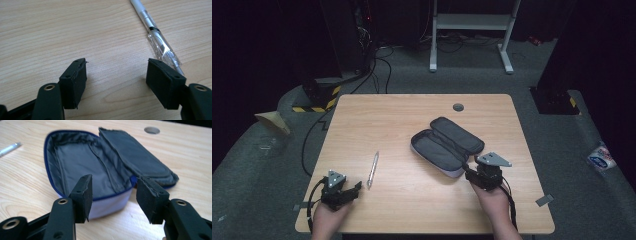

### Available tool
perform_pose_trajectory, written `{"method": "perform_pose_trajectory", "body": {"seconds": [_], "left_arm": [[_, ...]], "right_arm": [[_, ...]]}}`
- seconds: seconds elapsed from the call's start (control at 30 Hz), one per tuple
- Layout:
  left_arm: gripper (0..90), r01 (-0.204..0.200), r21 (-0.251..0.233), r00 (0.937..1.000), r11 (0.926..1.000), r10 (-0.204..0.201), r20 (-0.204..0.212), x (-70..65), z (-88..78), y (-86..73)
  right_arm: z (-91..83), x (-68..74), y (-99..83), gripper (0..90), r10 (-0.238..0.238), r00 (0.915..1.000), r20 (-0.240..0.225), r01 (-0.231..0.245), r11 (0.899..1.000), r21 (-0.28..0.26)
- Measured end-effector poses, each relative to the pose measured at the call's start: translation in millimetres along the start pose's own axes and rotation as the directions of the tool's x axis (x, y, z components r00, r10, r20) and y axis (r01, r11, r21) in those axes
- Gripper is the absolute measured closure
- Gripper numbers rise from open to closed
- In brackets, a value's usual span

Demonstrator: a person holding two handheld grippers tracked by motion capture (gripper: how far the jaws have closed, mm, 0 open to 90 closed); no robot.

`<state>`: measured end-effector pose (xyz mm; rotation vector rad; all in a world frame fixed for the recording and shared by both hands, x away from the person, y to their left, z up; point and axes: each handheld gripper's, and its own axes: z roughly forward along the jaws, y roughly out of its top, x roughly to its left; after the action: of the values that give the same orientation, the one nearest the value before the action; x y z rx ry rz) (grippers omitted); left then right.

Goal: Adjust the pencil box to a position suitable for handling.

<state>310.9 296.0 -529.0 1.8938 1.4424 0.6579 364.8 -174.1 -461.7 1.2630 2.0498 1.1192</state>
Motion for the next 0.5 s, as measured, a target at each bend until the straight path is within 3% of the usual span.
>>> {"method": "perform_pose_trajectory", "body": {"seconds": [0.33, 0.5], "left_arm": [[32.9, 0.000, 0.001, 1.0000, 1.0000, 0.000, 0.001, -0.1, -0.3, -0.2], [32.9, 0.000, 0.001, 1.0000, 1.0000, 0.000, 0.001, -0.2, -0.3, -0.2]], "right_arm": [[10.4, 15.4, -2.7, 51.0, -0.027, 0.9976, -0.064, 0.028, 1.000, 0.000], [14.3, 28.3, -5.4, 53.5, -0.055, 0.9906, -0.125, 0.055, 0.998, 0.000]]}}
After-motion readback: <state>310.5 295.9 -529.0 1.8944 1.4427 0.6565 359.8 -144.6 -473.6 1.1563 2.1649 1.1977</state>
